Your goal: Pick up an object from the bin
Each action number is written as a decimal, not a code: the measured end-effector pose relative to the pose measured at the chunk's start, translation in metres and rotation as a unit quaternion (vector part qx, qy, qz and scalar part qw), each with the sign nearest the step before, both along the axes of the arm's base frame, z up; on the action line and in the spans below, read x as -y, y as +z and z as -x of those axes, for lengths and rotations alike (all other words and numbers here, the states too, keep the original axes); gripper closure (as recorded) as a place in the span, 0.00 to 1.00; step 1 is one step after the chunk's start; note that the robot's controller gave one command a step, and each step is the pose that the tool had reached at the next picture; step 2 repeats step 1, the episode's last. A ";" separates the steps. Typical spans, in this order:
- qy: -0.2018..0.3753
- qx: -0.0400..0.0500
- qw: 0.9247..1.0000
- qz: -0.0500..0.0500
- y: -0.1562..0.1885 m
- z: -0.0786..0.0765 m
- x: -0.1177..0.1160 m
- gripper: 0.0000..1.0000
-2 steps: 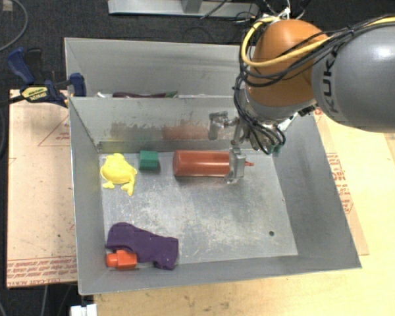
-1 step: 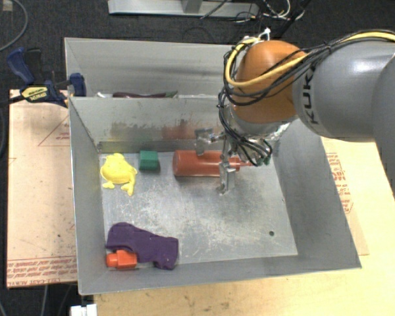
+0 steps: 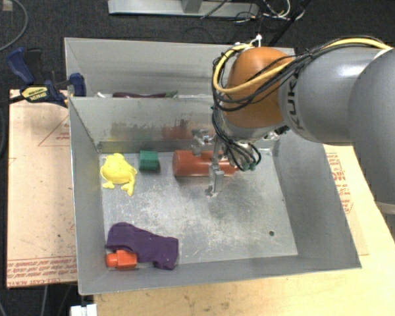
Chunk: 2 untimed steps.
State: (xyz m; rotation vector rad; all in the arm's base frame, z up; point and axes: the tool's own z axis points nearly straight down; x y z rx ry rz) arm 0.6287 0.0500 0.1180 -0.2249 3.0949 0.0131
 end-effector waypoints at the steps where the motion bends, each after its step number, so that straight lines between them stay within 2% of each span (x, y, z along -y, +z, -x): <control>1: 0.054 0.008 0.998 0.002 -0.032 -0.030 -0.033 1.00; 2: 0.054 0.008 0.998 0.002 -0.032 -0.030 -0.033 1.00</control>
Offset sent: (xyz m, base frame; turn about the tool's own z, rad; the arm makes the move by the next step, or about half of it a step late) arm 0.0000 0.0000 0.0000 0.0000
